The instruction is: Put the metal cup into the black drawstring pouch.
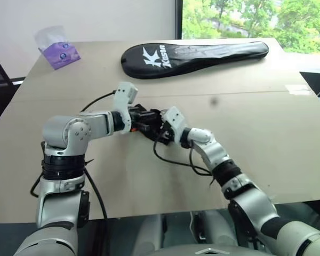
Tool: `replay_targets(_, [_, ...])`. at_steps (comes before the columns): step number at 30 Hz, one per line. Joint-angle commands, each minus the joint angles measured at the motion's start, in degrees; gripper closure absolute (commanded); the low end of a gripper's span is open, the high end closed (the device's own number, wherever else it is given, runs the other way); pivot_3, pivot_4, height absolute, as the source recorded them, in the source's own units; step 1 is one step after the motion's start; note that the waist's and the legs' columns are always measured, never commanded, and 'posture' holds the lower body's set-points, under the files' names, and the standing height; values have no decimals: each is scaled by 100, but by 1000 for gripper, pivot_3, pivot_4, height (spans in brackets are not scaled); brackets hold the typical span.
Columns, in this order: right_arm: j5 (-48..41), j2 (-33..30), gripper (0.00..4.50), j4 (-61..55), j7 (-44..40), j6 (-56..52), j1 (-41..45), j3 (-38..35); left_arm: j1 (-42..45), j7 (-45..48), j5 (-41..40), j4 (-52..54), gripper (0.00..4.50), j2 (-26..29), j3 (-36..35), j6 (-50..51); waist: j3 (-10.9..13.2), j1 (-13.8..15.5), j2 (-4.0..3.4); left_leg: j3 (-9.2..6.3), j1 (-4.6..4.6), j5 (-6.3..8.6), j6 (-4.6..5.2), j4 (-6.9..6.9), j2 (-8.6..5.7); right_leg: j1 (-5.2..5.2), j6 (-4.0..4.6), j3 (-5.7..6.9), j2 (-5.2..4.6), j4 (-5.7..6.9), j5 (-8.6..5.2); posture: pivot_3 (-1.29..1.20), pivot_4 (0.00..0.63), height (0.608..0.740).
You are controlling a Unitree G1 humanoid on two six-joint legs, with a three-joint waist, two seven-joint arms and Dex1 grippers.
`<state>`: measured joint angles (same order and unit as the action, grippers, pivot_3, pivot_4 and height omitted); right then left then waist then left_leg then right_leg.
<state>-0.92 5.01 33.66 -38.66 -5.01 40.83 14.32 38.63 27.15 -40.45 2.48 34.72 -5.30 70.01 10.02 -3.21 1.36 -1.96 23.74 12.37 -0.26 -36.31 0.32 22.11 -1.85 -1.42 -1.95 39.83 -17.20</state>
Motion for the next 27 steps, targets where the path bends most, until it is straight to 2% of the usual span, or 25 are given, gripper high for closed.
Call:
replay_targets(1, [-327, -473, 431, -2076, -412, -1089, -310, 53, 161, 589, 469, -483, 4500, 164, 261, -919, 0, 87, 0, 0, 14, 0, 0, -1, -3, 13, 0, 1, -3, 0, 0, 0, 150, 740])
replay_targets(2, [-371, -623, 77, -2559, -403, -1380, -403, 35, 221, 738, 538, -632, 4500, 199, 277, -1070, 1, 106, 0, 1, 15, 0, 1, -2, -5, 13, 0, 1, -5, -4, 0, 0, 150, 740])
replay_targets(5, [-400, -966, 29, -3503, -215, -1963, -564, -99, 322, 1208, 712, -942, 4500, 345, 265, -1595, 1, 111, 0, 0, 15, 0, 2, -1, -6, 12, 0, 3, -5, -4, -1, 0, 150, 740])
replay_targets(9, [176, -1498, 29, -3531, -29, -1913, -640, 267, 496, 1726, 809, -1300, 4500, 541, 187, -1902, 1, 98, 1, 3, 15, 0, 3, -1, -5, 13, 1, 12, -2, -4, -1, 0, 150, 740])
replay_targets(15, [647, -1159, 29, -1783, 677, -942, -184, 454, 459, 2266, 1299, -1299, 4500, 794, 514, -2516, 3, 65, 2, 12, 13, 0, 5, -1, -3, 15, 2, 16, 5, -2, -2, 0, 150, 740])
replay_targets(19, [896, -787, 29, -384, 1228, -165, 375, 453, 385, 2473, 1257, -1101, 4500, 867, 426, -2489, 7, 60, 6, 14, 14, -1, 5, -1, -3, 16, 2, 14, 7, -2, -1, 0, 150, 740])
replay_targets(22, [1067, -555, 29, 697, 1673, 485, 879, 421, 98, 2802, 1368, -774, 4500, 1132, 476, -2743, 8, 57, 6, 15, 13, -1, 5, -1, -2, 17, 2, 13, 7, -1, -1, 0, 150, 740])
replay_targets(27, [1091, -208, 29, 2199, 1976, 1341, 1499, 288, -108, 2821, 1307, -531, 4500, 1287, 253, -2677, 10, 74, 6, 15, 14, -1, 4, 2, -1, 19, 2, 14, 6, -4, -2, 0, 150, 740])
